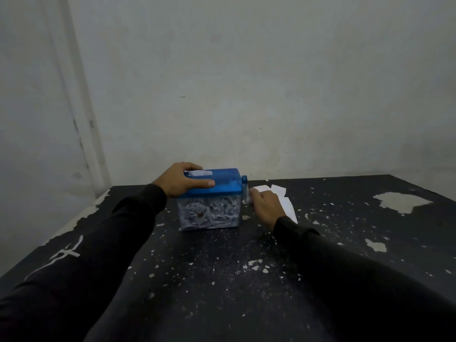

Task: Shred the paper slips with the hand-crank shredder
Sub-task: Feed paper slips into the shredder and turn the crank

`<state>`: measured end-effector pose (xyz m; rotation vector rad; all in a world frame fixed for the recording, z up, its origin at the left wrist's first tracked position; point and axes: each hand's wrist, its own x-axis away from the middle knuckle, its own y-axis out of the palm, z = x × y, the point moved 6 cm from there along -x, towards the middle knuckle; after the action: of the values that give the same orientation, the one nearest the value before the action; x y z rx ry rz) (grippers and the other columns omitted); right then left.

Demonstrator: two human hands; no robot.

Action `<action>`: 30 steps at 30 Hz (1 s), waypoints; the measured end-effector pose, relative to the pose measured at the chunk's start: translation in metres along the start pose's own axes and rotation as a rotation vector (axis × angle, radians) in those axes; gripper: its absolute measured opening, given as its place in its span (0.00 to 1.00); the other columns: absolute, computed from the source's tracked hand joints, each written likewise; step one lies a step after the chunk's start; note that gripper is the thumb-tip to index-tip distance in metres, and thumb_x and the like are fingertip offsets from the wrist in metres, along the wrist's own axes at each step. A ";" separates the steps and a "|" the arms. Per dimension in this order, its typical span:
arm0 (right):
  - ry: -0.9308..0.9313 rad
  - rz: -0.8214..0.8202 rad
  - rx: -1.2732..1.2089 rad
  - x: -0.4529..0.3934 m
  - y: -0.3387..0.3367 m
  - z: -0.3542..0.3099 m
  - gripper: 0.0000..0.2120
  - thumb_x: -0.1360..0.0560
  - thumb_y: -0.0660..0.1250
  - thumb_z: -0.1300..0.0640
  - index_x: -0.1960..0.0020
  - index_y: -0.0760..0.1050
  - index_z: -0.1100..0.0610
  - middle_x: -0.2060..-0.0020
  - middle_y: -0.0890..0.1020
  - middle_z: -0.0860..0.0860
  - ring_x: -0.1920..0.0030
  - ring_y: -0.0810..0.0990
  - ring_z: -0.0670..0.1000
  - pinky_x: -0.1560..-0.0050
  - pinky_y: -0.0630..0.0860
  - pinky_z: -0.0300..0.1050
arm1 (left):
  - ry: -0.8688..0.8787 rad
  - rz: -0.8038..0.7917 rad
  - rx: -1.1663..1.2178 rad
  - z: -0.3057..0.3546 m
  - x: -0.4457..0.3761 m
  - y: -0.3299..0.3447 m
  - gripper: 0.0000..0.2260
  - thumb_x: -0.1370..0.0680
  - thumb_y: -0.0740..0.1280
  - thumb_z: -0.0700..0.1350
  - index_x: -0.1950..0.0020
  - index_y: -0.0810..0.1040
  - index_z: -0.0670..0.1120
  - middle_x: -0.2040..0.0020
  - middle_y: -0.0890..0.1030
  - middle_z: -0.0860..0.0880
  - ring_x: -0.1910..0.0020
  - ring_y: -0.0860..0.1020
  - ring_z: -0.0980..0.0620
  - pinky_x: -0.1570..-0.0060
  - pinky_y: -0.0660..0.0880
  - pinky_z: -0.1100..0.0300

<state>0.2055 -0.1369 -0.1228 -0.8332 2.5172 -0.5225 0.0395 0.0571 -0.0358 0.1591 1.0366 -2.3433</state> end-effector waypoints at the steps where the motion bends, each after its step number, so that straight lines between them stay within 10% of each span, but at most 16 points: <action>1: -0.019 0.001 -0.081 0.008 -0.002 -0.005 0.20 0.15 0.54 0.50 0.58 0.76 0.60 0.65 0.76 0.55 0.65 0.71 0.51 0.64 0.69 0.43 | -0.005 -0.004 -0.020 0.000 -0.001 -0.001 0.39 0.44 0.75 0.75 0.40 0.81 0.54 0.44 0.79 0.58 0.47 0.78 0.58 0.51 0.73 0.62; 6: -0.103 -0.134 -0.388 0.018 -0.027 -0.046 0.15 0.15 0.56 0.52 0.56 0.73 0.58 0.71 0.68 0.45 0.71 0.64 0.46 0.72 0.63 0.38 | -0.016 -0.008 -0.072 -0.002 -0.003 -0.002 0.47 0.47 0.74 0.78 0.36 0.78 0.53 0.42 0.77 0.56 0.46 0.77 0.56 0.43 0.72 0.56; 16: -0.128 0.160 -0.201 -0.067 -0.038 -0.071 0.14 0.21 0.68 0.46 0.57 0.73 0.55 0.67 0.79 0.52 0.71 0.73 0.48 0.68 0.71 0.42 | 0.008 -0.013 -0.056 -0.005 -0.001 -0.002 0.41 0.42 0.76 0.74 0.35 0.78 0.54 0.37 0.76 0.54 0.40 0.75 0.51 0.37 0.71 0.54; 24: 0.003 -0.062 -0.025 -0.030 -0.010 0.001 0.22 0.16 0.60 0.47 0.63 0.76 0.59 0.71 0.78 0.51 0.73 0.73 0.45 0.70 0.71 0.37 | -0.018 -0.008 -0.057 -0.005 -0.002 0.000 0.38 0.36 0.77 0.67 0.31 0.77 0.51 0.36 0.75 0.53 0.39 0.74 0.52 0.39 0.69 0.57; 30: 0.194 0.150 0.516 -0.044 -0.069 0.045 0.17 0.24 0.69 0.45 0.43 0.79 0.57 0.42 0.82 0.57 0.42 0.80 0.58 0.40 0.78 0.54 | -0.014 -0.027 -0.086 -0.004 0.000 -0.002 0.46 0.43 0.72 0.76 0.31 0.76 0.53 0.35 0.75 0.54 0.38 0.74 0.52 0.38 0.68 0.56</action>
<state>0.2926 -0.1708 -0.1155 -0.4102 2.4088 -1.1805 0.0380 0.0613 -0.0372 0.0959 1.1368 -2.3158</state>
